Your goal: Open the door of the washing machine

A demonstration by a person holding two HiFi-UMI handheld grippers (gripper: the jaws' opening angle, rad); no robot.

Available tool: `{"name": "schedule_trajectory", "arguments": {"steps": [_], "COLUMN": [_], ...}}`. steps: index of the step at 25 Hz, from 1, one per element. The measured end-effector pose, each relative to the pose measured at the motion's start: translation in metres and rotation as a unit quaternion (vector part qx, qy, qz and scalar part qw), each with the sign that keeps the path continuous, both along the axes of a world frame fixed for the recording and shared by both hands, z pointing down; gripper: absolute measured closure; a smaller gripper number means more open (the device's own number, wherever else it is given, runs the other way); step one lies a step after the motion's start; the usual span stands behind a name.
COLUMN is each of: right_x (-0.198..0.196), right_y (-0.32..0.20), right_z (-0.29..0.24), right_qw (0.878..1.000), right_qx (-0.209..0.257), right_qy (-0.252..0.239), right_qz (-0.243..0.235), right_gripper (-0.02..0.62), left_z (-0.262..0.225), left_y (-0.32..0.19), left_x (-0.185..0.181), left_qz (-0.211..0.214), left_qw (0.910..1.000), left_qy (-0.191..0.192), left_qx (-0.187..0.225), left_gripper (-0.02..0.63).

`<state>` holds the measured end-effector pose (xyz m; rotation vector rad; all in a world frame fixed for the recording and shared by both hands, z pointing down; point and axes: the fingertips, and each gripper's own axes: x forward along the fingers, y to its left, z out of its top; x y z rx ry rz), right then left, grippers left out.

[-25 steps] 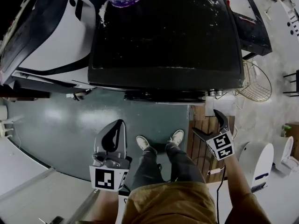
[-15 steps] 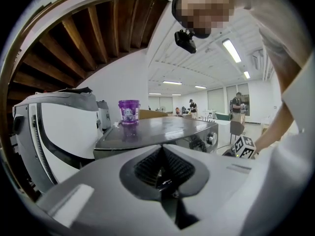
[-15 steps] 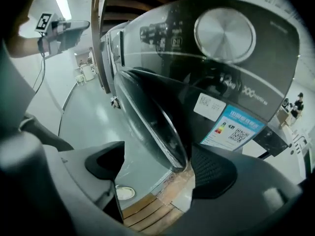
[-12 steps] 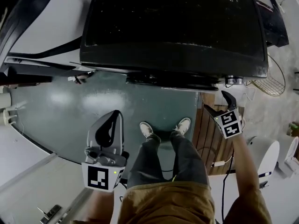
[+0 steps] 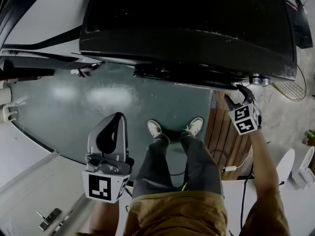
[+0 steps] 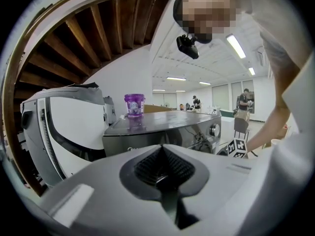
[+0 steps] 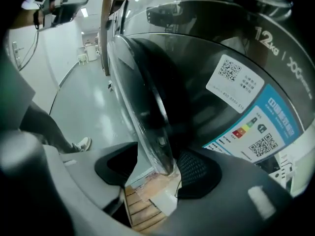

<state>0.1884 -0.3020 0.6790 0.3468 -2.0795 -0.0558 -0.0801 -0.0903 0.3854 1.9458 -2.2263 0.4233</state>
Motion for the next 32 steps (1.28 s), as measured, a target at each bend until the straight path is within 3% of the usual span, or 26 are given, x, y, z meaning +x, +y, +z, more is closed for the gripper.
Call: {"name": "schedule_trajectory", "arguments": {"steps": [4,7,12,18,25,27,29,32], "right_x": [0.005,0.005,0.007,0.009,0.012,0.021,0.039,0.063], "right_y": [-0.004,-0.011,-0.013,-0.012,-0.01,0.019,0.081,0.16], "right_z": [0.016,0.017,0.023,0.027,0.024,0.027,0.037,0.055], "right_qw": [0.999,0.998,0.991,0.98,0.977,0.974,0.971,0.974], "right_qx": [0.01,0.027,0.07,0.066,0.073,0.053,0.005,-0.067], "right_qy": [0.035,0.051,0.091,0.153,0.169,0.167,0.153,0.134], "right_qz": [-0.024,-0.034,-0.07,-0.105,-0.112,-0.146,-0.182,-0.169], "right_gripper": [0.353,0.426,0.437,0.465,0.471,0.483,0.5,0.508], "left_z": [0.006,0.008,0.018,0.031,0.03,0.031,0.032,0.029], "left_y": [0.01,0.016,0.025,0.025,0.028,0.03,0.03,0.025], "left_x": [-0.004,-0.006,-0.004,0.006,0.01,0.01,0.01,0.018], "left_qz": [-0.013,-0.022,-0.036,-0.032,-0.024,-0.025,-0.024,0.0], "left_qw": [0.9999,0.9996,0.9988,0.9981,0.9983,0.9981,0.9979,0.9984], "left_qy": [0.005,0.009,0.028,0.049,0.05,0.052,0.055,0.048], "left_qx": [-0.008,-0.014,-0.02,-0.019,-0.019,-0.022,-0.024,-0.029], "left_gripper": [0.546,0.546,0.546,0.546,0.546,0.546,0.546,0.546]}}
